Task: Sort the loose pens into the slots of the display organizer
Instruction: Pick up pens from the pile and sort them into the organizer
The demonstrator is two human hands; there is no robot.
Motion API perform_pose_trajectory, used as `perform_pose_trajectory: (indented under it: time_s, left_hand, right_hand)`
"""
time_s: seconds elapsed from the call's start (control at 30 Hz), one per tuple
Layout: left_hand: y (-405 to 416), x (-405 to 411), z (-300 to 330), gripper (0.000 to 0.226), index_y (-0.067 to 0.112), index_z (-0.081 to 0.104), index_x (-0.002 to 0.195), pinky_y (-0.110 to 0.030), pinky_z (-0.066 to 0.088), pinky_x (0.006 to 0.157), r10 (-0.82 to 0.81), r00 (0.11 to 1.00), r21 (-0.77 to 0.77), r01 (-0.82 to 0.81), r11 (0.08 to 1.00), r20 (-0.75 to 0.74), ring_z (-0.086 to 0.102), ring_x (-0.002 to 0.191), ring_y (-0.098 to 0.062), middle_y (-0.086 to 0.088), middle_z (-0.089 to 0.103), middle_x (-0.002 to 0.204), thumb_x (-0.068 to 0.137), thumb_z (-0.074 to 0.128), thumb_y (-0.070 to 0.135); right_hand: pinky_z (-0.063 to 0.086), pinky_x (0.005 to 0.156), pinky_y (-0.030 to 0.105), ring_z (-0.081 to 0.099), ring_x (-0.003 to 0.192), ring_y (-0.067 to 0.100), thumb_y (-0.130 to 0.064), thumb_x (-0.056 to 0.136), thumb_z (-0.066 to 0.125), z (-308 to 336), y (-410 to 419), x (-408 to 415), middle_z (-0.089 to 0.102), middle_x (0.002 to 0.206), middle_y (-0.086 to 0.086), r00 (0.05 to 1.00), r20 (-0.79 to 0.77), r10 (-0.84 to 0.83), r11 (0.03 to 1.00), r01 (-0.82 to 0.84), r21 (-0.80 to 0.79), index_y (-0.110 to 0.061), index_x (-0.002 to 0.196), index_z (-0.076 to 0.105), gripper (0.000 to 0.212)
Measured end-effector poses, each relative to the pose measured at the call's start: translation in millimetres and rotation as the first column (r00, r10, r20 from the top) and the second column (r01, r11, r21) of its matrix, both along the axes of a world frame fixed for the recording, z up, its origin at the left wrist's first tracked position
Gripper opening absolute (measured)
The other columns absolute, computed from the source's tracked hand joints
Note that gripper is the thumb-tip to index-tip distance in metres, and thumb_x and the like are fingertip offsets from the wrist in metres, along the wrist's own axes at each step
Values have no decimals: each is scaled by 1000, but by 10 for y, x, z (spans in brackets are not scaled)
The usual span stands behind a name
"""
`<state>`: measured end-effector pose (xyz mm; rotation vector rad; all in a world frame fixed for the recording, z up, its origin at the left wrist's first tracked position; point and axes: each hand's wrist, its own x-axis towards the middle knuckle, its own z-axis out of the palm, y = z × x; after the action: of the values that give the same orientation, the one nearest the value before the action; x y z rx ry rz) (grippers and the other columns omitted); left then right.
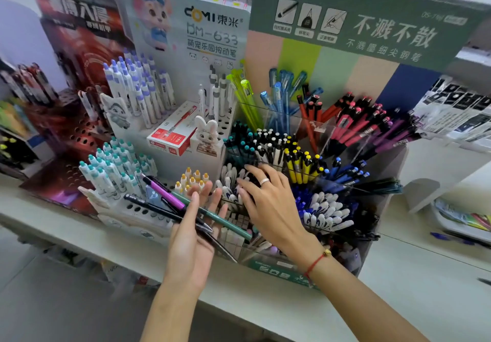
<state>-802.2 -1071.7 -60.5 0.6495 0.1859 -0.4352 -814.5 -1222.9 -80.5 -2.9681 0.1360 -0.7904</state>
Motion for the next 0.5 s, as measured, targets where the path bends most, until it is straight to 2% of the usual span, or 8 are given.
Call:
perform_pose_trajectory:
  time_s: [0.03,0.1,0.17,0.2,0.27,0.33,0.4,0.5]
  left_hand:
    - [-5,-3,5,28,9,60,119,-33,54,91,-12,1000,23,11,1000,24,66,109,-19,-5,70,113,97,46,19]
    - [-19,-18,19,28,7,61,116,-30,55,87,-42,996,78,36,996,76,66,109,-18,-6,71,113,98,44,20]
    - [-33,-35,24,31,6,62,117,-25,57,81,-92,987,140,73,987,134,66,108,-17,-7,71,113,99,43,23]
    - [-45,-41,29,32,6,62,118,-24,57,78,-120,981,169,94,981,154,66,109,-15,-6,71,114,99,43,24]
    - [-86,-52,38,35,6,58,124,-22,56,77,-166,968,214,125,969,189,65,111,-16,-6,68,119,99,44,24]
    - [-146,-77,53,34,6,54,127,-25,55,86,-203,950,242,145,960,238,63,114,-19,-6,67,122,100,42,23]
    - [-206,-116,88,31,8,54,123,-33,50,97,-266,927,261,197,945,264,63,114,-21,-6,67,121,100,39,22]
    - [-289,-147,111,33,10,53,126,-36,53,94,-345,901,280,270,921,265,63,114,-20,-5,67,123,100,37,23]
  right_hand:
    - [45,92,35,53,114,21,-28,96,54,62,32,-53,64,119,2,1000,0,2,999,-2,54,-17,112,68,24]
    - [49,81,28,56,97,11,-33,98,51,198,111,-210,66,101,-5,997,-62,37,949,-16,316,-19,108,66,23]
    - [53,70,28,60,75,6,-44,96,48,302,186,-361,65,79,-11,971,-198,134,784,19,621,-22,97,68,30]
    - [55,68,31,62,69,5,-49,93,49,326,205,-421,66,74,-10,956,-239,173,723,41,689,-23,94,69,33]
    - [57,71,31,65,71,4,-47,91,56,361,195,-517,70,77,-8,931,-291,222,666,73,743,-23,94,72,29]
    - [57,73,27,67,73,3,-38,90,63,389,158,-606,73,82,-7,907,-328,263,617,102,780,-21,97,74,22]
    - [54,67,20,65,69,1,-32,89,66,406,101,-714,73,80,-7,906,-331,265,588,120,800,-19,98,76,19]
    - [48,60,14,64,66,1,-23,91,65,435,-40,-873,74,80,-3,945,-251,210,477,125,870,-16,97,76,14]
